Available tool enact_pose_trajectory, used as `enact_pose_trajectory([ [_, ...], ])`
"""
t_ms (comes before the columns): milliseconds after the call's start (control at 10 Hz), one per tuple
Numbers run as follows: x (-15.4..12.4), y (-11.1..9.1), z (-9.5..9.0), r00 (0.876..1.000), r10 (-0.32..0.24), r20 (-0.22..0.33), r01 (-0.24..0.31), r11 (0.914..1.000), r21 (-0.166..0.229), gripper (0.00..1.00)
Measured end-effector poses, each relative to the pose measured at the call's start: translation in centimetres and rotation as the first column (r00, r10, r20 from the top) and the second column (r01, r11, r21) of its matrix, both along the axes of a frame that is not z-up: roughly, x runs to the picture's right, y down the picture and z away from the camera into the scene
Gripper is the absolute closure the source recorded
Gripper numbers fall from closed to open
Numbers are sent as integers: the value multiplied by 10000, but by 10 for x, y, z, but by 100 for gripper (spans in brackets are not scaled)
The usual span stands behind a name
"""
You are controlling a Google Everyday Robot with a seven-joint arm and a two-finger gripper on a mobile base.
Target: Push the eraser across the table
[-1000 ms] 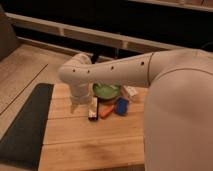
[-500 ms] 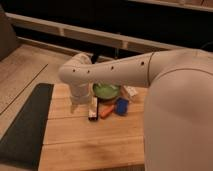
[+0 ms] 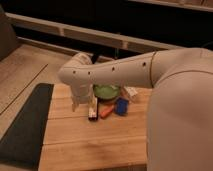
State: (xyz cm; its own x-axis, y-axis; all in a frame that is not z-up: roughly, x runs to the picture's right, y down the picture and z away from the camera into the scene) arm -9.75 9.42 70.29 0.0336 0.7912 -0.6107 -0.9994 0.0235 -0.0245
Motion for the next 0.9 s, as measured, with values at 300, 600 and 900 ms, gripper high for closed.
enact_pose_trajectory([
  [300,24,-2,1,9962,829,-274,-819,9961,329,35],
  [600,55,-2,1,9838,1690,-599,-1659,9847,537,35],
  [900,51,-2,1,9846,1663,-545,-1635,9852,514,35],
])
